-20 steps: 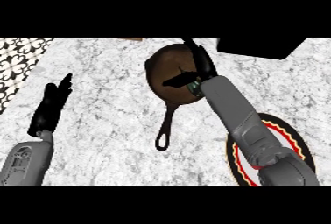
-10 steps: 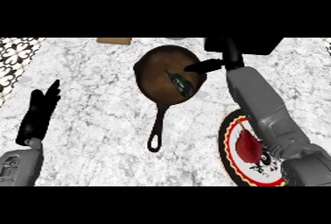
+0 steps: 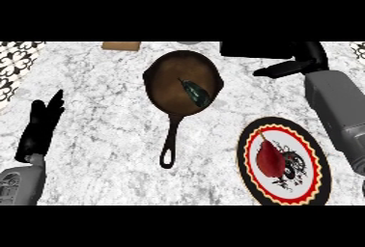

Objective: Pick the eggplant from the plate and place it in the pan

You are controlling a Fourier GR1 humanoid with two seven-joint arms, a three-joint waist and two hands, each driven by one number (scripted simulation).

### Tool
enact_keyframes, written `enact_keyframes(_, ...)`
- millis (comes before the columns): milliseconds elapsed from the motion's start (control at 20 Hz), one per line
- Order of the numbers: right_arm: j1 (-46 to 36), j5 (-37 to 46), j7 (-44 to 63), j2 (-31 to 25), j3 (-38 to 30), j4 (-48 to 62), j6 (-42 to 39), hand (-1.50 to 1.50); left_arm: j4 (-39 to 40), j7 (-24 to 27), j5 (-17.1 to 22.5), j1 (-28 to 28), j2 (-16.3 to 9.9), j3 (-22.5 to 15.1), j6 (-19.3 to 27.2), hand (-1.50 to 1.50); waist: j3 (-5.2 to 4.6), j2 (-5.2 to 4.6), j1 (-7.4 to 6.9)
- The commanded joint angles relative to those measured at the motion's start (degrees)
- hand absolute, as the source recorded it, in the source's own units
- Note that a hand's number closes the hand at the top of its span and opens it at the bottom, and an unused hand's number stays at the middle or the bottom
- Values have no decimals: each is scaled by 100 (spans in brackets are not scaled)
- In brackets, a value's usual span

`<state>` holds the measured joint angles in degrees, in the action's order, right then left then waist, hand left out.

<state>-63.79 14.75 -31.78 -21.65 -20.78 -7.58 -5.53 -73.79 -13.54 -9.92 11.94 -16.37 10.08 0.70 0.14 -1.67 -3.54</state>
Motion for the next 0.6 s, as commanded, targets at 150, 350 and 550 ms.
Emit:
enact_keyframes(150,355,119,-309,-957,104,7,-1144,-150,29,174,-30,-114,-34,23,-10,0,4,3,12)
enact_keyframes(350,549,182,-619,-1162,146,-29,-1358,-150,199,141,-1,56,45,62,59,0,7,-18,26)
enact_keyframes(550,601,146,-634,-1519,77,39,-1619,-150,-224,-72,7,-110,-15,-5,-42,0,18,-18,-102)
